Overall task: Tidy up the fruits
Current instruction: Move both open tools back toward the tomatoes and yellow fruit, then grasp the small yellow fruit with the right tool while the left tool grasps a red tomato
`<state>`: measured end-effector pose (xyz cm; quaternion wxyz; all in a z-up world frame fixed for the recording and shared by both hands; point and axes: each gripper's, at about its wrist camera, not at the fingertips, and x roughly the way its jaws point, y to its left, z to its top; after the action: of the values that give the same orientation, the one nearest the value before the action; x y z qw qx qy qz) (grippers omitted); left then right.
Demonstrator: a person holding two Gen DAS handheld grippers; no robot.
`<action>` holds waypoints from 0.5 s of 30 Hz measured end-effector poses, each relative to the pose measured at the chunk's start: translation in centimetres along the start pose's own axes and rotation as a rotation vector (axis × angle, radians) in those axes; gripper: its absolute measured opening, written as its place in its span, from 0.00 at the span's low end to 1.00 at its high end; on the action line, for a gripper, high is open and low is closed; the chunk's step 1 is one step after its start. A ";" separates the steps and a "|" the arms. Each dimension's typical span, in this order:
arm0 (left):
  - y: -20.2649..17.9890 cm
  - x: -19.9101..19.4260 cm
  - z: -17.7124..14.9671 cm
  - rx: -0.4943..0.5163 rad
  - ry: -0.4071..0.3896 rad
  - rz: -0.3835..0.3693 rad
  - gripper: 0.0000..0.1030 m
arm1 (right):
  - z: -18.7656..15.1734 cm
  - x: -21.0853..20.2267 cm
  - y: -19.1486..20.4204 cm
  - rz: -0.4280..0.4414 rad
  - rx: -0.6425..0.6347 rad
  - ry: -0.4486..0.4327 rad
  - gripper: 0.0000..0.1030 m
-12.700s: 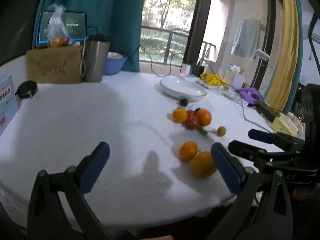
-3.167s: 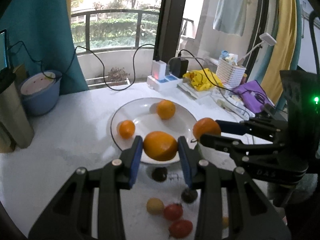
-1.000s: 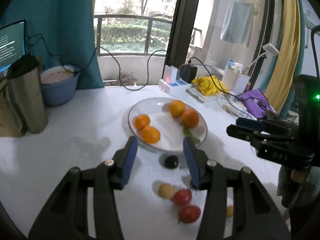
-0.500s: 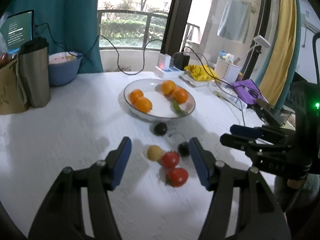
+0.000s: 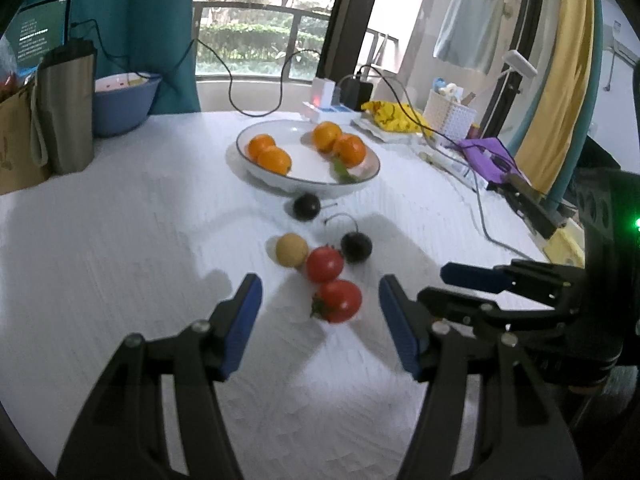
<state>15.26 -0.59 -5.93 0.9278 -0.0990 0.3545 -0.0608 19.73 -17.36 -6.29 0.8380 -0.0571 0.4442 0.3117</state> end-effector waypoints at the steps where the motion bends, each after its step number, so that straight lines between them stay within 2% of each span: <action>1: -0.1 0.0 -0.1 0.002 0.002 0.002 0.61 | -0.1 0.1 0.1 0.003 -0.004 0.005 0.42; 8: -0.5 1.0 -0.5 0.008 0.043 0.023 0.61 | -1.1 1.0 0.8 0.040 -0.030 0.049 0.42; 15: -1.4 2.3 -0.4 0.029 0.080 0.040 0.61 | -1.6 1.3 -0.2 0.072 -0.009 0.062 0.42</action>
<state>16.66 -2.39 -7.43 0.9154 -0.0758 0.3921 -0.0511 19.24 -17.48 -8.29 0.8117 -0.0547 0.4704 0.3418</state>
